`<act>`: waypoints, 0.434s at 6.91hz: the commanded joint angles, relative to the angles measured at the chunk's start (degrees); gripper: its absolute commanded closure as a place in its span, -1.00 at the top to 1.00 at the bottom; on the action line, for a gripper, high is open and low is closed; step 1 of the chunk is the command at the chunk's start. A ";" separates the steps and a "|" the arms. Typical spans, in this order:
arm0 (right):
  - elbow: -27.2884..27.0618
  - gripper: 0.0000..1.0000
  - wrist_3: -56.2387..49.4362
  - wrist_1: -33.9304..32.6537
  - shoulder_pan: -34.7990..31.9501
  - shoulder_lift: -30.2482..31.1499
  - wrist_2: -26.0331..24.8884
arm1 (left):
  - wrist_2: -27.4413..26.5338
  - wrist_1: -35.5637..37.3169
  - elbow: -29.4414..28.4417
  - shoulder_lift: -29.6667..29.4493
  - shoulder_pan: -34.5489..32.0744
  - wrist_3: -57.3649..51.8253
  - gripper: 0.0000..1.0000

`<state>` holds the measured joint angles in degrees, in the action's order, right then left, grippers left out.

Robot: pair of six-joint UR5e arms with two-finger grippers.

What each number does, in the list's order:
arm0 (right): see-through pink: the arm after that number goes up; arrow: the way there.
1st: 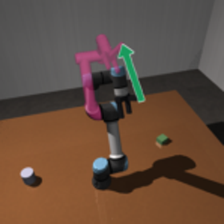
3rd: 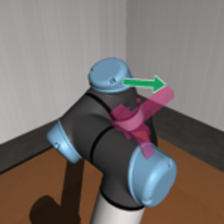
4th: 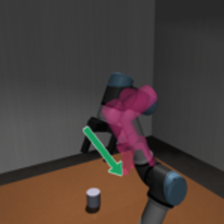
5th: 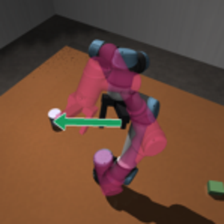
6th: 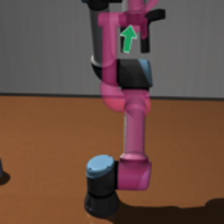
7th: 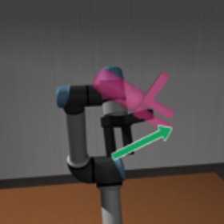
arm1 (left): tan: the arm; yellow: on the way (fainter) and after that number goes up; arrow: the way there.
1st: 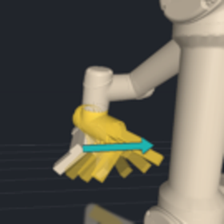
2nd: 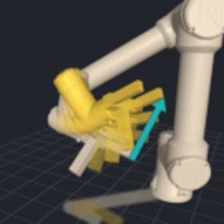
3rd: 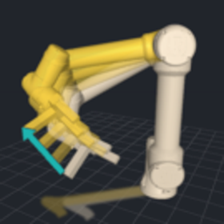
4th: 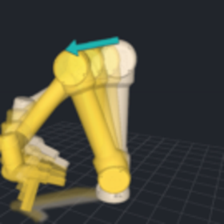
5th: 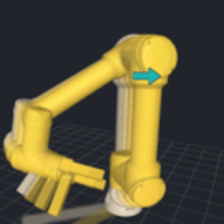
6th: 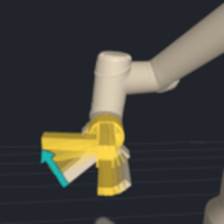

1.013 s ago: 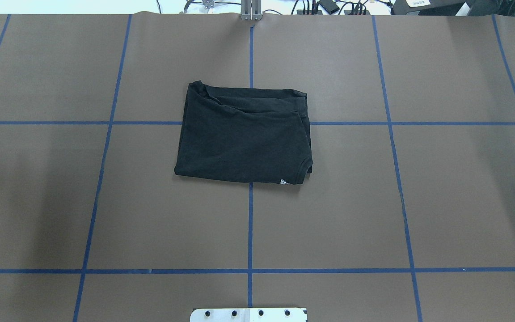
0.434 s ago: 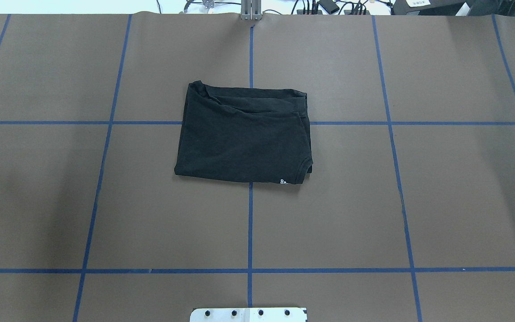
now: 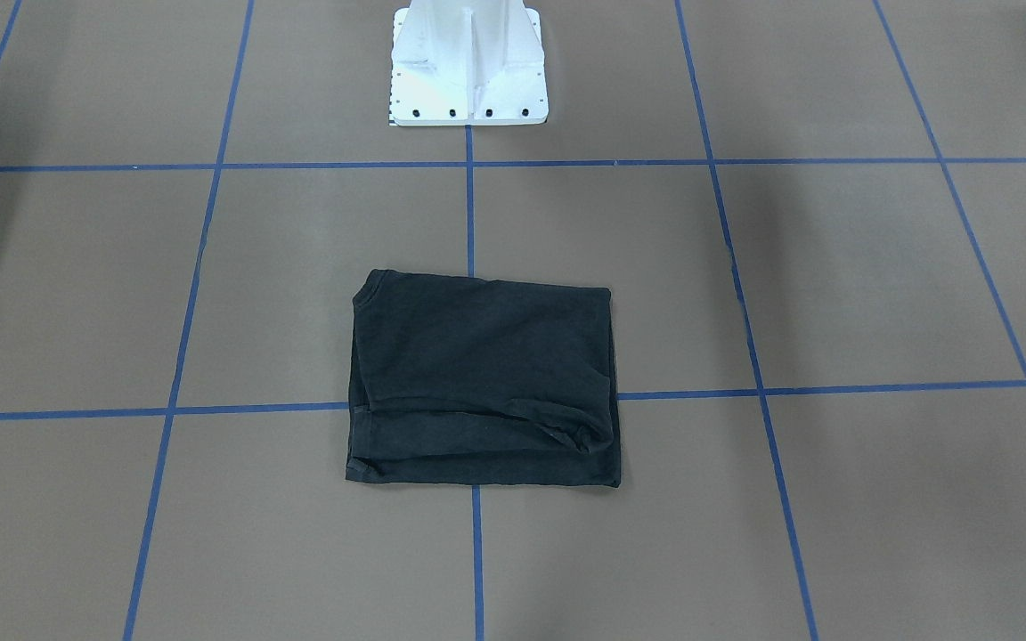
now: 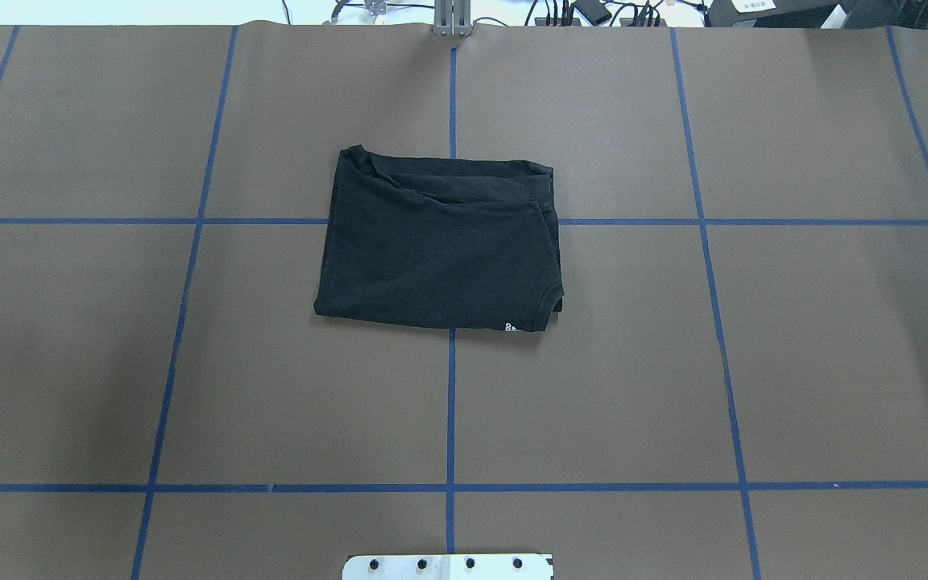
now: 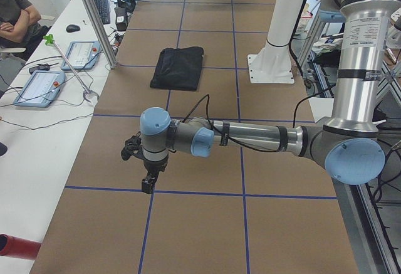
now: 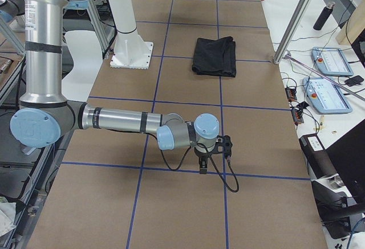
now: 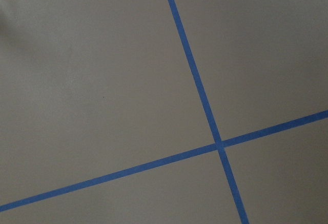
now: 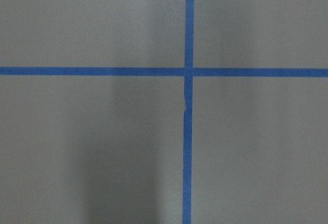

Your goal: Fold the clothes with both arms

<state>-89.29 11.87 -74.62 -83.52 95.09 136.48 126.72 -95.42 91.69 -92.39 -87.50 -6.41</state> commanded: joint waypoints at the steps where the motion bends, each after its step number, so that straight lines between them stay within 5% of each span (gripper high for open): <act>1: 0.16 1.00 -0.09 0.00 -0.59 1.59 1.77 | 7.27 2.87 0.59 2.45 -0.04 -0.09 1.00; 3: 0.17 1.00 -0.61 0.44 -1.55 3.34 1.60 | 9.24 3.05 0.77 2.74 0.14 -0.01 1.00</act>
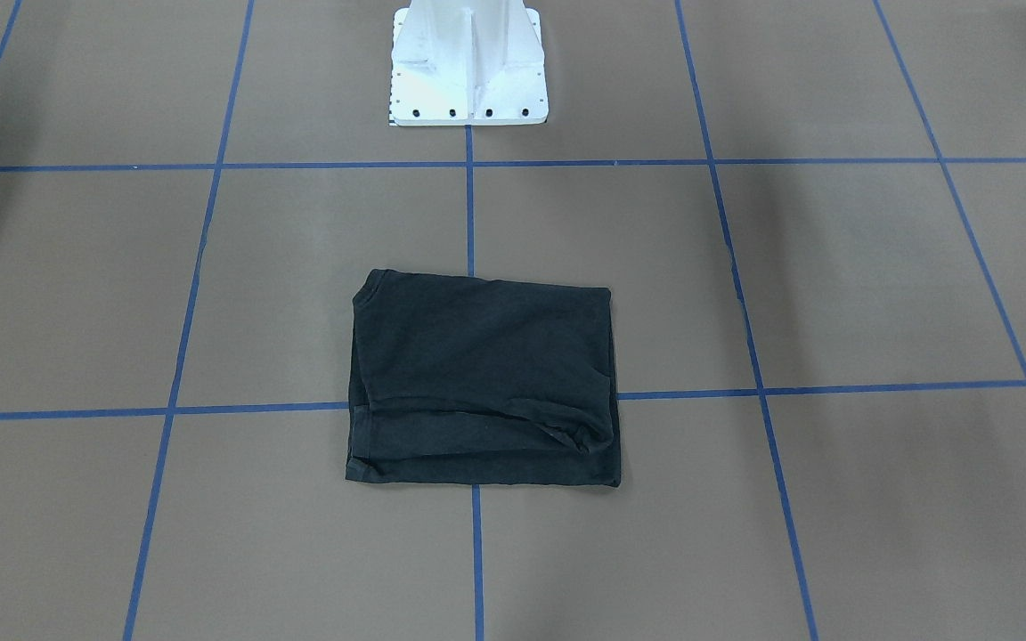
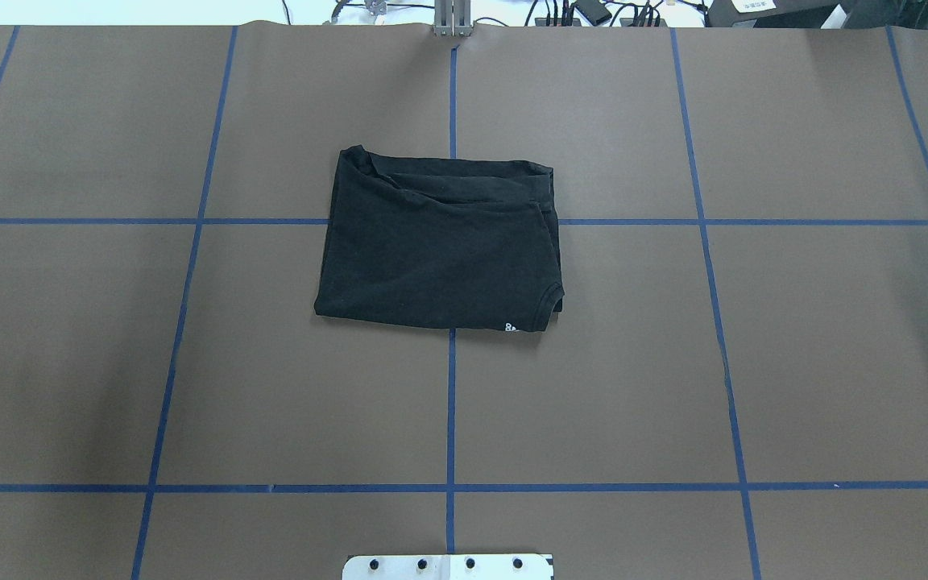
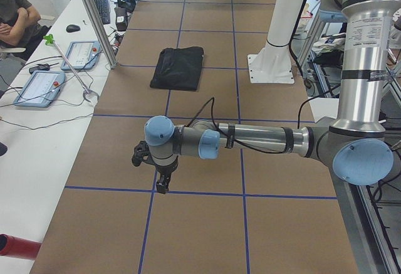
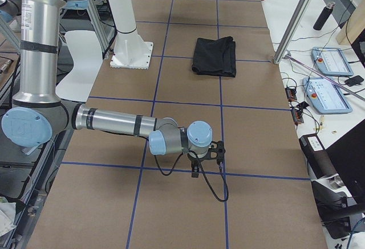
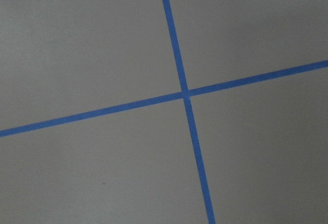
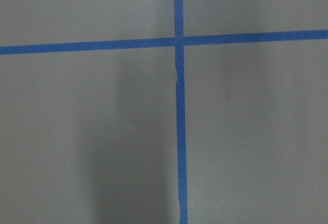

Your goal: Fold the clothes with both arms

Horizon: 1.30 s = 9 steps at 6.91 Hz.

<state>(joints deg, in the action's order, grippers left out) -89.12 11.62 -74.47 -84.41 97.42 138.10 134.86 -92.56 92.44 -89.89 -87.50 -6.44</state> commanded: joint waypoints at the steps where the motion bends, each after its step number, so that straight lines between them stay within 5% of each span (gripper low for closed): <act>1: -0.62 1.00 -1.85 -0.40 -2.32 0.93 -0.38 | 0.94 0.10 0.02 -0.11 0.14 0.11 1.00; 5: -10.98 1.00 -9.18 -20.04 -2.86 -0.21 -2.49 | 0.49 0.18 0.28 -0.64 0.14 0.20 1.00; 8: -11.34 1.00 -23.97 -34.30 -8.12 -5.83 -5.56 | 0.49 0.27 0.28 -0.82 0.22 0.55 1.00; 9: -10.56 1.00 -24.10 -34.33 -8.92 -5.40 -4.87 | 0.49 0.27 0.28 -0.73 0.14 0.55 1.00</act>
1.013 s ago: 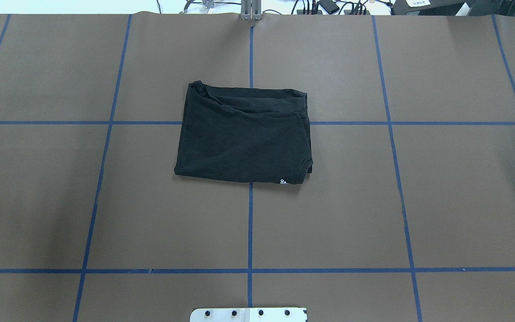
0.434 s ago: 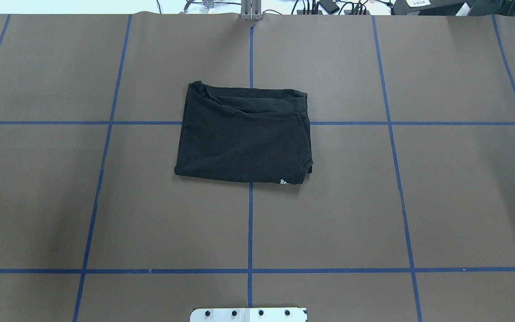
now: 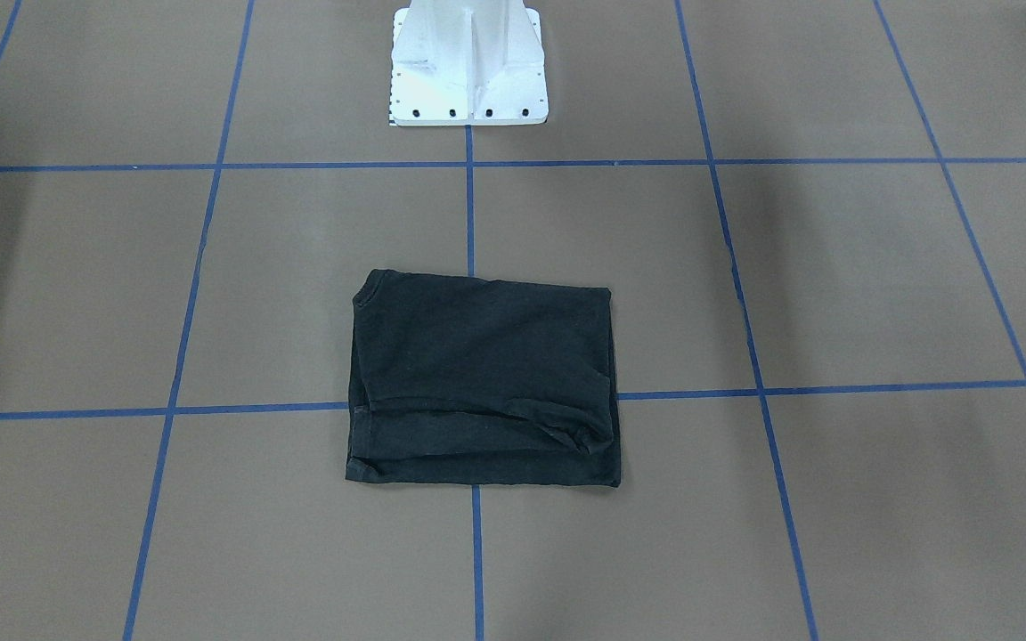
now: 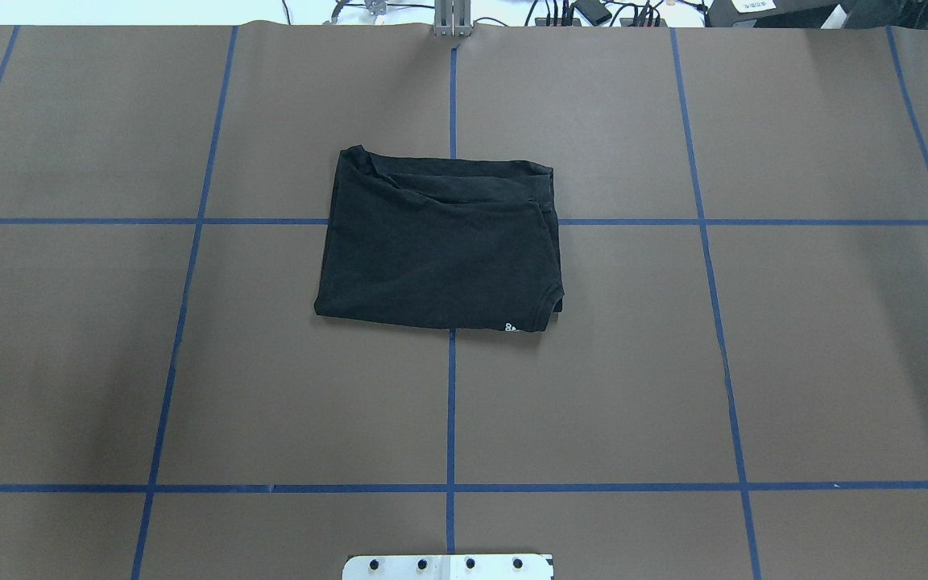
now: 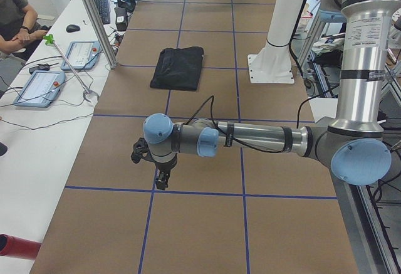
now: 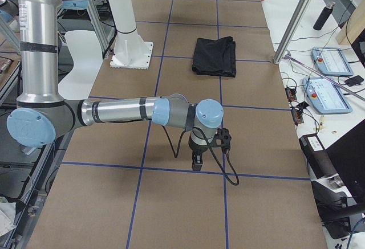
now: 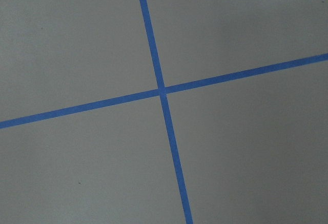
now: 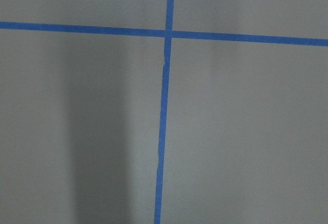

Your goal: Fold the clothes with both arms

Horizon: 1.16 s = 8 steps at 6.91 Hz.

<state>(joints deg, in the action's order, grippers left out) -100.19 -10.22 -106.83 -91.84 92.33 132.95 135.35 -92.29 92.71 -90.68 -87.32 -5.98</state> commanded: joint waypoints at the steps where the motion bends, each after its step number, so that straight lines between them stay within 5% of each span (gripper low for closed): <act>1: 0.52 1.00 -1.57 -0.67 -1.50 -0.22 0.21 | -0.09 -0.08 0.01 -0.02 -0.04 0.09 1.00; 8: 3.86 1.00 1.16 3.21 -1.41 -0.48 1.70 | 0.00 -0.26 -0.08 0.24 -0.04 0.36 1.00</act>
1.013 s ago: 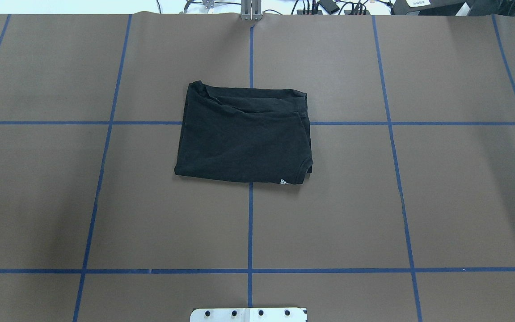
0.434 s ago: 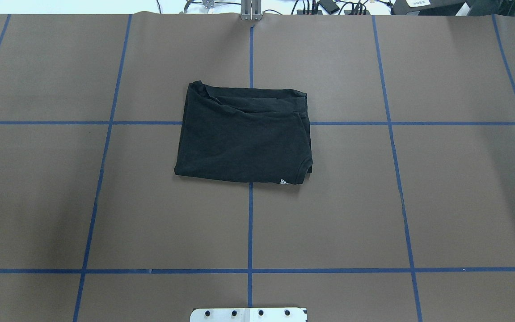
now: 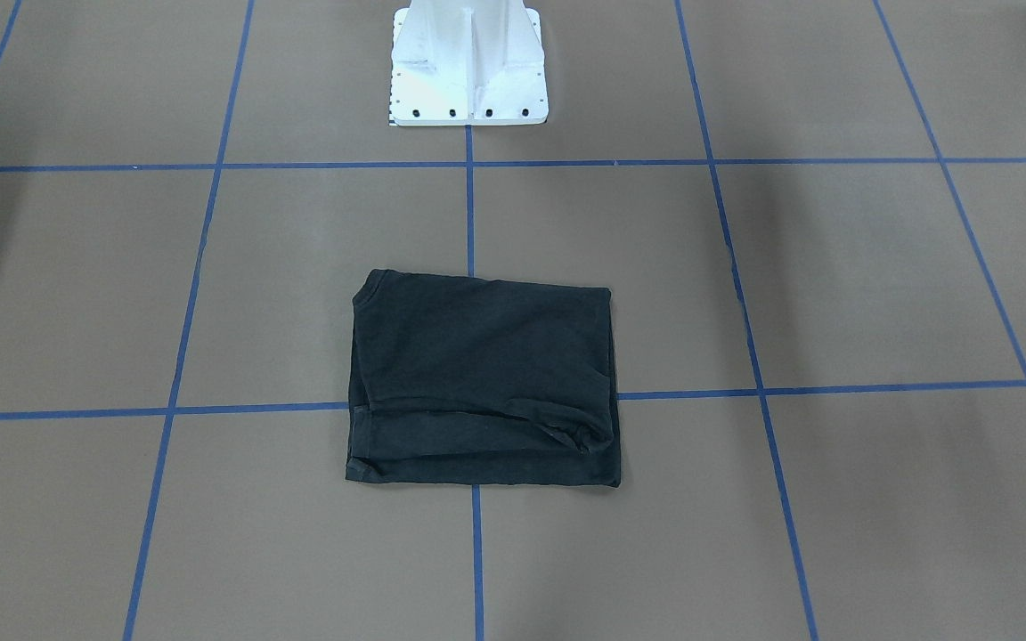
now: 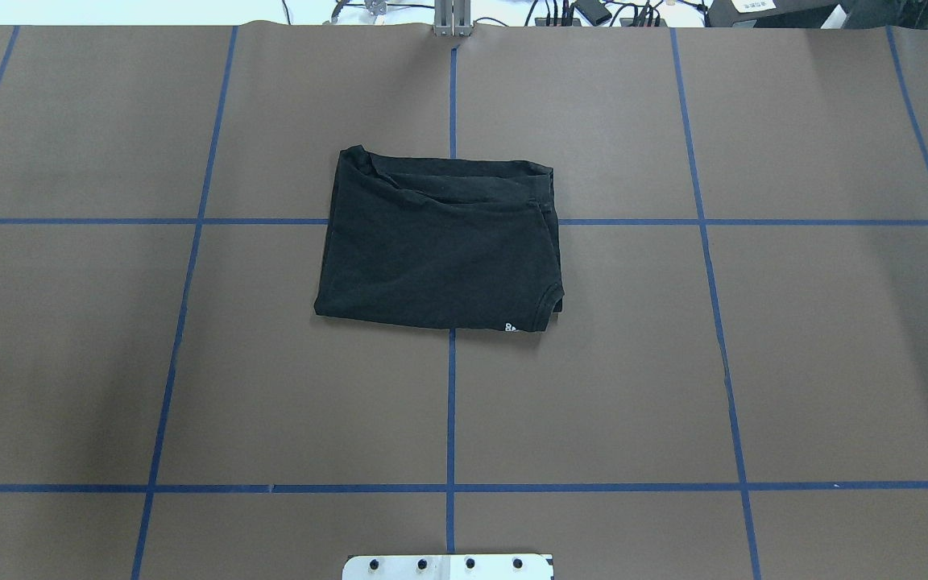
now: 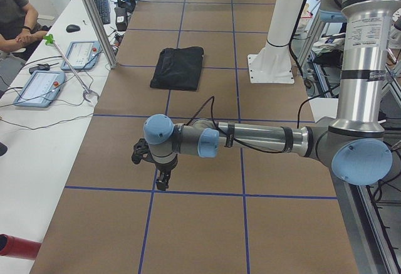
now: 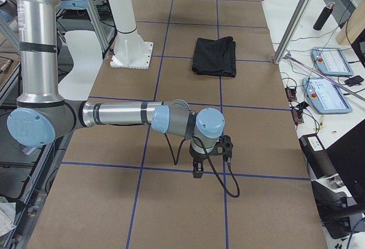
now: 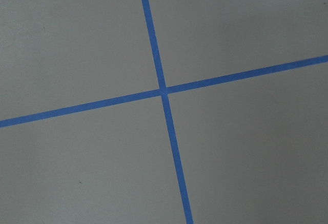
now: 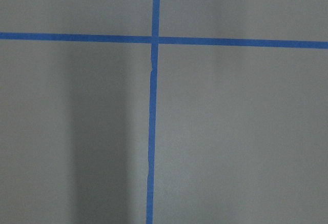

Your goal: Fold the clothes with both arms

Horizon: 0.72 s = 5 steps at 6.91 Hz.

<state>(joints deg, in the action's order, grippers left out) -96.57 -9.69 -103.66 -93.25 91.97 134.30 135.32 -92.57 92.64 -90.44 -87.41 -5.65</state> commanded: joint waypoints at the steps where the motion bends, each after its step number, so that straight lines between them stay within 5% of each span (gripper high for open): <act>1: 0.07 1.00 2.90 0.04 0.00 -0.30 0.35 | 0.03 0.02 -0.01 0.00 0.04 0.03 1.00; 5: 0.41 1.00 6.61 3.72 0.00 0.14 -0.09 | 0.03 -0.07 -0.01 -0.08 -0.05 0.03 1.00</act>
<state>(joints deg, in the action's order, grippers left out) -96.38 -3.47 -101.91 -93.25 91.64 134.44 135.35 -92.61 92.64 -90.45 -87.41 -5.62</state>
